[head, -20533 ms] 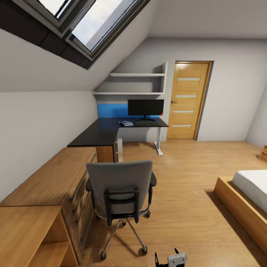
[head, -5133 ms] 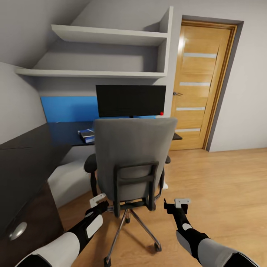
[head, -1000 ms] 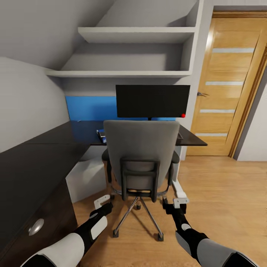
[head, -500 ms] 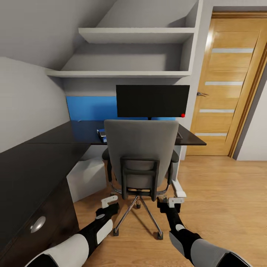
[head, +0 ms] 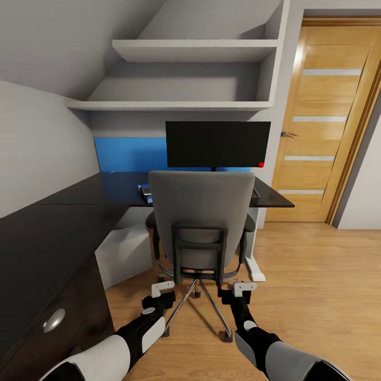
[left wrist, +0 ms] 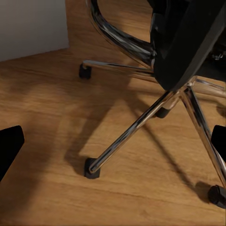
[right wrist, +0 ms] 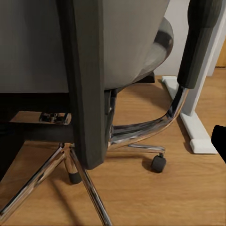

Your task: In the bedroom, organize the workspace by keeping the computer under the desk, ensuring the monitor is on the desk, placing the keyboard on the desk next to the monitor, placing the mouse on the desk next to the keyboard, moving the folder from the swivel chair onto the desk next to the mouse, stacking the notebook on top of the folder with the pen on top of the notebook, and positioning the swivel chair next to the desk.

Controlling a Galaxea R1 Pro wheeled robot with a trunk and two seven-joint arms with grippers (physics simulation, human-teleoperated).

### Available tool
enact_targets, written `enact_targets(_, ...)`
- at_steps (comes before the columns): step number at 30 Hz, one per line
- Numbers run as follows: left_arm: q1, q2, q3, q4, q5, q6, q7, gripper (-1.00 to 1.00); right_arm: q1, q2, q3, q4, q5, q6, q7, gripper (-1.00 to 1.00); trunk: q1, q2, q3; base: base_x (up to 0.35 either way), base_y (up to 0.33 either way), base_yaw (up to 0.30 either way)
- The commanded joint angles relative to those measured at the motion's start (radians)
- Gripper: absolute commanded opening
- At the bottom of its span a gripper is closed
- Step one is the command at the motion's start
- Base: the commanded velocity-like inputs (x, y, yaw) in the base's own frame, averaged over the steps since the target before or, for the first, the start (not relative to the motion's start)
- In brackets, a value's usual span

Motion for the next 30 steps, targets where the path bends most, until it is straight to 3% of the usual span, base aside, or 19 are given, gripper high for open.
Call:
enact_targets(1,-0.001,0.0,-0.009,0.0,0.01,-0.004,0.005,1.0,-0.001,0.0,0.009,0.001,-0.002,0.0,-0.007,1.0,0.0,0.0,-0.001,0.0,0.0,0.0)
enact_targets(12,-0.001,-0.015,-0.014,0.018,0.009,-0.003,0.004,1.0,0.001,0.021,0.011,0.008,0.001,0.001,-0.001,1.0,0.0,0.0,-0.001,0.106,0.0,0.0)
enact_targets(30,-0.001,-0.017,-0.022,0.032,0.01,-0.004,0.005,1.0,0.001,0.024,0.01,0.011,0.002,0.0,-0.001,1.0,0.0,0.0,-0.001,0.307,-0.011,0.0)
